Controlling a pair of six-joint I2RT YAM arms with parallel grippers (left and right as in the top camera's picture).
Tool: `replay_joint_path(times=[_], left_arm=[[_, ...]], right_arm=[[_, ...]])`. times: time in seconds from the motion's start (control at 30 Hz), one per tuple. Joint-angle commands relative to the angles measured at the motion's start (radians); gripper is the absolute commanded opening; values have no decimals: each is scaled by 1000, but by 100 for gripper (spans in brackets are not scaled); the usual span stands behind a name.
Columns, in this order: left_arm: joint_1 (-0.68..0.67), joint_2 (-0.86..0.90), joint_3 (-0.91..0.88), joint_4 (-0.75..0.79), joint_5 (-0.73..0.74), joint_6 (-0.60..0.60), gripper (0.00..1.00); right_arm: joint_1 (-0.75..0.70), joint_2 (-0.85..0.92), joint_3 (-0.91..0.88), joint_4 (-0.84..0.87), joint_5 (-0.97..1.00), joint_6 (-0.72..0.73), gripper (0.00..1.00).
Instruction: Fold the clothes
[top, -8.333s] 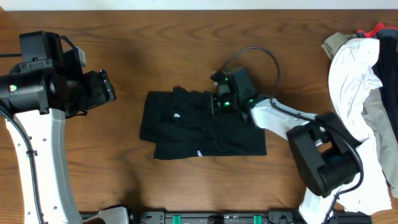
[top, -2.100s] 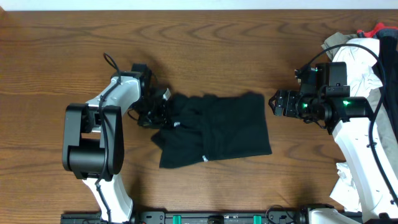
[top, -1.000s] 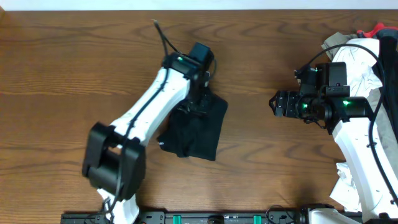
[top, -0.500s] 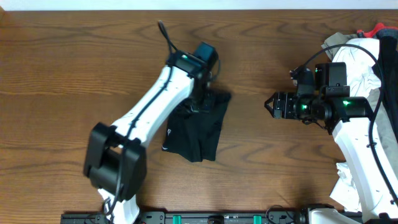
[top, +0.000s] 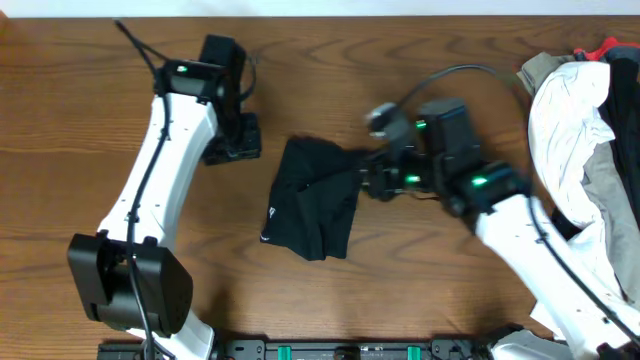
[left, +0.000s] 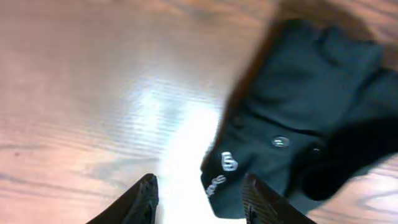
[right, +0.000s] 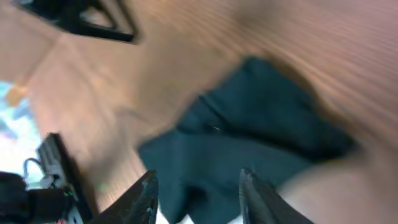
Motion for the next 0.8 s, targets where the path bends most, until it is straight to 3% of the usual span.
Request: replay_joint_path(times=[0.0, 0.27, 0.4, 0.6, 0.77], left_arm=[[42, 13, -22, -14, -17, 18, 46], [92, 13, -22, -28, -16, 41, 47], [91, 13, -23, -59, -16, 60, 48], [91, 13, -24, -72, -8, 93, 48], [91, 13, -24, -44, 112, 140, 53]], right_arm=[[116, 87, 3, 85, 6, 61, 37], [211, 373, 3, 275, 101, 156, 23], [169, 393, 4, 105, 225, 231, 17], [85, 306, 6, -313, 419, 233, 13], [73, 200, 6, -366, 358, 132, 21]])
